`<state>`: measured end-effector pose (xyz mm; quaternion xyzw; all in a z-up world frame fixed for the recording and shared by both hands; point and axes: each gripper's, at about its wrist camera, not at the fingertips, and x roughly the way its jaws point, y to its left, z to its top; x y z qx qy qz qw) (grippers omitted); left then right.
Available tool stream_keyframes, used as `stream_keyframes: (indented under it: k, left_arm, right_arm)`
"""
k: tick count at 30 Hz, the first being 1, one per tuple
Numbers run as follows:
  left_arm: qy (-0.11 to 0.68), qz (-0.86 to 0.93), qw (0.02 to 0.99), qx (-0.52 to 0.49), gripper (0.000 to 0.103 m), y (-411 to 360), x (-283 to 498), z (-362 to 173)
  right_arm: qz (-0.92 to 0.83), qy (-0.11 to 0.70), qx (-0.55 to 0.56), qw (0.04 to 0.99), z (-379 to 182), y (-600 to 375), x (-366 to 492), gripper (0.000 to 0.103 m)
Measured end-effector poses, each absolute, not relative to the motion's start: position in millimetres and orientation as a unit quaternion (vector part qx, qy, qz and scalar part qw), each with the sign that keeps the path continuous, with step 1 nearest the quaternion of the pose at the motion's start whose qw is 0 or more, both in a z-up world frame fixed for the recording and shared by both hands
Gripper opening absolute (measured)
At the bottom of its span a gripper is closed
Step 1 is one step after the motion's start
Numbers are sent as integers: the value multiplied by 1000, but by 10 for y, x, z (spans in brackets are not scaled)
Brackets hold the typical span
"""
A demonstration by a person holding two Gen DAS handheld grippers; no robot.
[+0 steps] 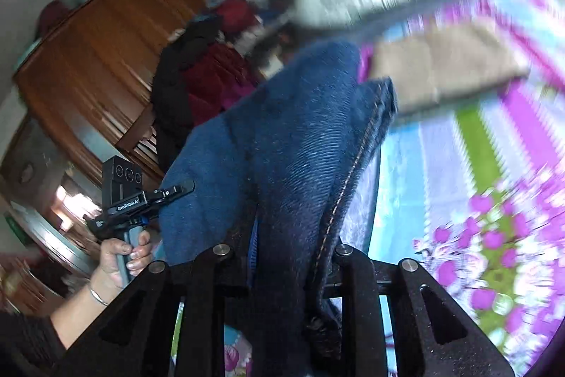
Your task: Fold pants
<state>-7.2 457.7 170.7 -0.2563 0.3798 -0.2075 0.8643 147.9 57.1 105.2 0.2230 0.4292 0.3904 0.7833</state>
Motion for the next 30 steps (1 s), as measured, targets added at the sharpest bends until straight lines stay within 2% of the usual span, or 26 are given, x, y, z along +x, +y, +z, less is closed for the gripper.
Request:
stream_keyframes:
  k: [1, 2, 4, 5, 6, 9, 11, 13, 17, 18, 19, 21, 22, 23, 24, 26, 27, 28, 30]
  left_arm:
    - [409, -176, 859, -252, 33, 4657, 99, 1504]
    - [441, -136, 850, -254, 35, 4734, 214, 1291]
    - [488, -71, 834, -248, 31, 4866, 245, 927]
    - [484, -52, 841, -237, 31, 4934, 160, 857]
    - [474, -48, 846, -241, 36, 5034, 18, 804]
    - [449, 10, 861, -239, 48, 5342, -355, 758]
    - [454, 82, 863, -204, 45, 5466, -488, 762]
    - [427, 65, 868, -244, 45, 5543, -635, 854]
    - [334, -34, 903, -267, 50, 5116, -807, 1269]
    - [330, -57, 902, -271, 57, 4985, -825, 1283]
    - [334, -82, 898, -276, 60, 4837, -849, 1248]
    - [351, -127, 891, -260, 60, 4586, -914, 1050]
    - [372, -133, 888, -234, 60, 4462, -933, 902]
    - [409, -123, 883, -196, 60, 4414, -819, 701]
    - [413, -106, 892, -154, 58, 4371, -875, 579]
    - [400, -108, 895, -164, 58, 4495, -993, 562]
    - [405, -105, 891, -174, 53, 4568, -989, 586]
    - [409, -94, 891, -174, 44, 4637, -972, 653]
    - [379, -59, 912, -147, 45, 4628, -902, 838]
  right_arm:
    - [350, 470, 223, 779, 812, 607, 1640, 34]
    - [299, 508, 208, 781, 590, 616, 1736, 37]
    - [256, 521, 192, 791, 387, 489, 1737, 41]
    - [264, 509, 211, 791, 392, 375, 1674, 42]
    - [263, 501, 211, 797, 438, 283, 1583, 43]
    - [240, 472, 142, 837, 665, 143, 1301, 45]
    - [232, 439, 117, 860, 889, 135, 1098, 45]
    - [260, 393, 121, 874, 1149, 243, 901, 44]
    - [335, 367, 95, 862, 1410, 882, 798, 44]
    - [344, 372, 85, 858, 1366, 1000, 793, 44]
    - [350, 382, 73, 852, 1309, 1179, 792, 44]
    - [344, 419, 56, 838, 1042, 1412, 798, 44]
    - [326, 448, 47, 831, 859, 1439, 834, 33]
    - [321, 450, 51, 832, 771, 1381, 803, 28]
    - [322, 436, 65, 838, 776, 1310, 768, 20]
    - [317, 442, 75, 836, 818, 1260, 727, 20]
    - [307, 433, 59, 846, 890, 1265, 680, 22]
    - [296, 414, 36, 860, 956, 1264, 643, 27]
    - [302, 372, 16, 878, 1145, 1315, 561, 29]
